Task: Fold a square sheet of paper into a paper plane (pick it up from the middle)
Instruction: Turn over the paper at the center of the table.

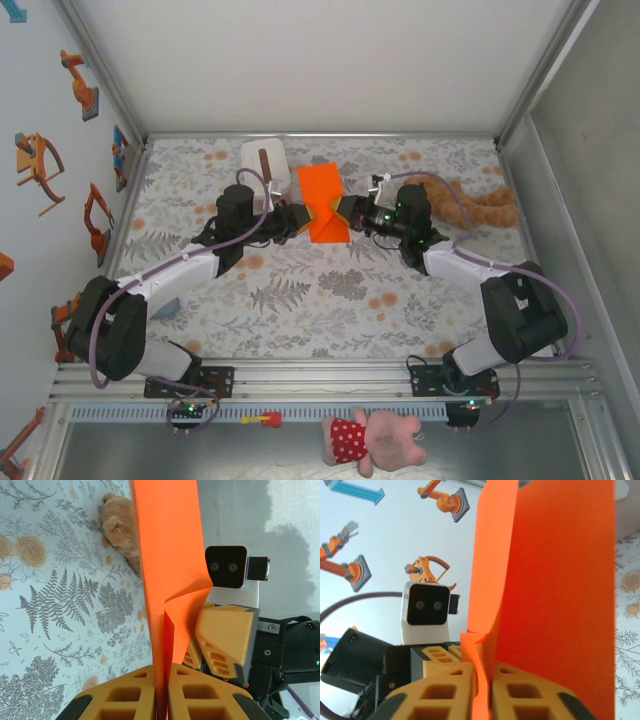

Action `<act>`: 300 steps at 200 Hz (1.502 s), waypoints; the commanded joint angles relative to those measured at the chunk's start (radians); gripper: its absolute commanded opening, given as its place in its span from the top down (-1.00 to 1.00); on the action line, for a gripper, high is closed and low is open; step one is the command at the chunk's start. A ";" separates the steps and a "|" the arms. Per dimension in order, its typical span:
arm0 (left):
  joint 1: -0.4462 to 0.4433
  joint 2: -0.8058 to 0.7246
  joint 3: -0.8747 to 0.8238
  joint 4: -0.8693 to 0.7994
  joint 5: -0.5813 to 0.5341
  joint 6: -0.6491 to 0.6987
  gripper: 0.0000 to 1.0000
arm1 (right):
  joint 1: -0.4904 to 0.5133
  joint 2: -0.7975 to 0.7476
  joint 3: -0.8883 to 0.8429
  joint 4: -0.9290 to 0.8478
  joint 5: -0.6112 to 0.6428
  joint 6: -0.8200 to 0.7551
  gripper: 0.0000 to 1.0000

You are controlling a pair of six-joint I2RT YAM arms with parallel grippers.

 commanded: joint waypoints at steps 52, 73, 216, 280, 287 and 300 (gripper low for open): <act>0.003 -0.049 0.172 -0.657 -0.294 0.364 0.81 | -0.066 -0.137 0.069 -0.645 0.264 -0.380 0.28; -0.030 -0.033 0.262 -0.894 -0.497 0.466 0.81 | -0.068 -0.189 0.103 -0.802 0.394 -0.475 0.24; -0.342 0.594 0.864 -1.600 -1.307 0.411 0.78 | -0.070 -0.339 0.052 -1.008 0.749 -0.477 0.27; -0.299 0.524 0.695 -1.155 -0.749 0.420 0.37 | -0.071 -0.355 0.036 -1.066 0.787 -0.470 0.30; -0.292 0.503 0.675 -1.117 -0.701 0.423 0.29 | -0.069 -0.349 0.039 -1.068 0.781 -0.475 0.31; -0.271 0.461 0.631 -1.053 -0.626 0.422 0.17 | -0.070 -0.330 0.048 -1.060 0.757 -0.485 0.32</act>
